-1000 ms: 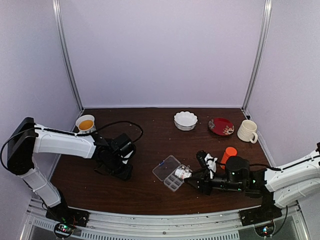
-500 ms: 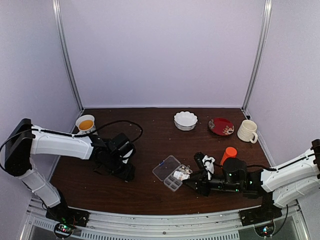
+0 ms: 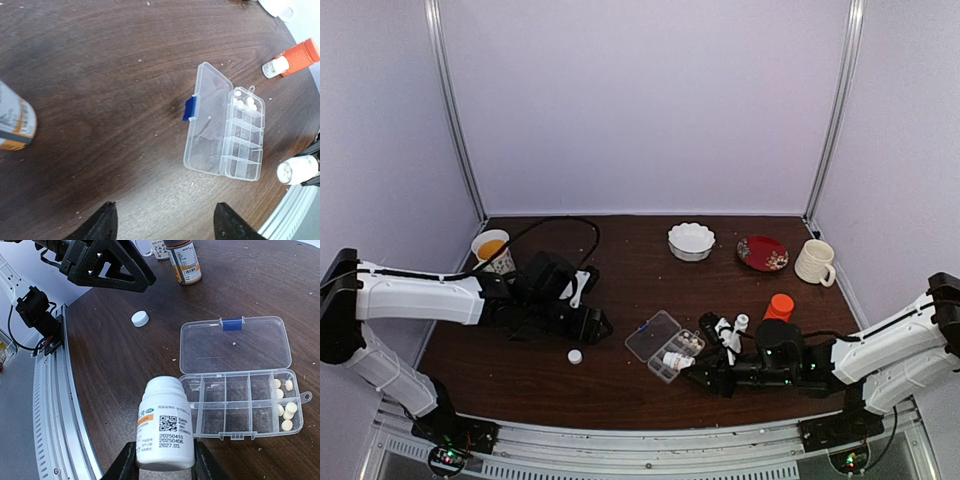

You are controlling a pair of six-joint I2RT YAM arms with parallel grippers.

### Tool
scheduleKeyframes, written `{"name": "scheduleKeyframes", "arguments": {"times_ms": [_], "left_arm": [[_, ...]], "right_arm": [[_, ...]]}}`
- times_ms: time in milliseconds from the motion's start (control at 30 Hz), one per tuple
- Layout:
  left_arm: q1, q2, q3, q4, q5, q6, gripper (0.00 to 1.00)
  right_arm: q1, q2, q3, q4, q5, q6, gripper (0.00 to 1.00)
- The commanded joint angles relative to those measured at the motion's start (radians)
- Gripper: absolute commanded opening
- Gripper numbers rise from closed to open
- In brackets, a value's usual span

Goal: Sort the pills into containers
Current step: Place the lid of the pill bottle at the center of the board, then pour the pill into the compartment of the pill container.

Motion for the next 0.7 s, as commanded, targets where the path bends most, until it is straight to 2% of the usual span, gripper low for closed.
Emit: {"name": "scheduleKeyframes", "arguments": {"times_ms": [0,167,333,667], "left_arm": [[0.002,0.074,0.038,0.142,0.082,-0.004,0.66],[0.002,0.153,0.092,0.167,0.133,0.016,0.62],[0.002,0.219,0.13,0.186,0.161,0.029,0.6],[0.002,0.3,0.191,0.187,0.188,0.052,0.58]], "right_arm": [[0.002,0.032,0.038,0.013,-0.018,0.022,0.0],[0.002,0.04,0.037,0.024,0.004,0.041,0.0],[-0.003,-0.008,0.003,0.027,0.121,0.07,0.0],[-0.032,-0.075,-0.007,-0.108,0.265,0.111,0.0]]}}
